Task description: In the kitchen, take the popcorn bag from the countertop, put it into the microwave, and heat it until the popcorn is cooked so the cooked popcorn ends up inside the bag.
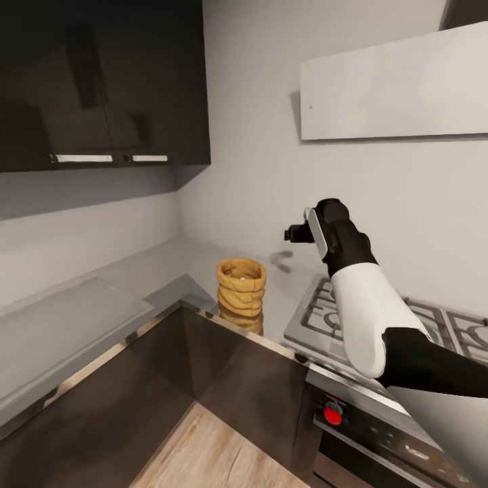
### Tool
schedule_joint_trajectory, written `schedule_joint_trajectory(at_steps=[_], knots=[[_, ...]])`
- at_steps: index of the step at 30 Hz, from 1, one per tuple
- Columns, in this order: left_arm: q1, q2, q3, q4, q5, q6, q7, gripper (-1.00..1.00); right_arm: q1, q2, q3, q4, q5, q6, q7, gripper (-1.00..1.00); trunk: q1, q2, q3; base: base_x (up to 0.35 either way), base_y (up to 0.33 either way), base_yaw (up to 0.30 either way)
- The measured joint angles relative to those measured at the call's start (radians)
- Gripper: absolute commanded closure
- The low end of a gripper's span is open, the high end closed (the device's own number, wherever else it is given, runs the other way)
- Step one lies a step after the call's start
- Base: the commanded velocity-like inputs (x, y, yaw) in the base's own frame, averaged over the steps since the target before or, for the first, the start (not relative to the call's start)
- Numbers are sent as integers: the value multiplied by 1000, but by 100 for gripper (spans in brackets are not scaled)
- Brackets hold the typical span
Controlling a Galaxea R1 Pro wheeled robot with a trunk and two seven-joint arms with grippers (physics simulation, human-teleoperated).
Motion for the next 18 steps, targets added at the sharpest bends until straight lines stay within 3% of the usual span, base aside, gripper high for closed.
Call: schedule_joint_trajectory(at_steps=[15,18], knots=[[0,-1,1,0,0,0,0,-100,1,0,0,0,0,0,-2,-100,0,0,0,0,0,239],[0,-2,1,0,0,0,0,-100,0,0,0,0,2,0,-2,-100,0,0,0,0,0,69]])
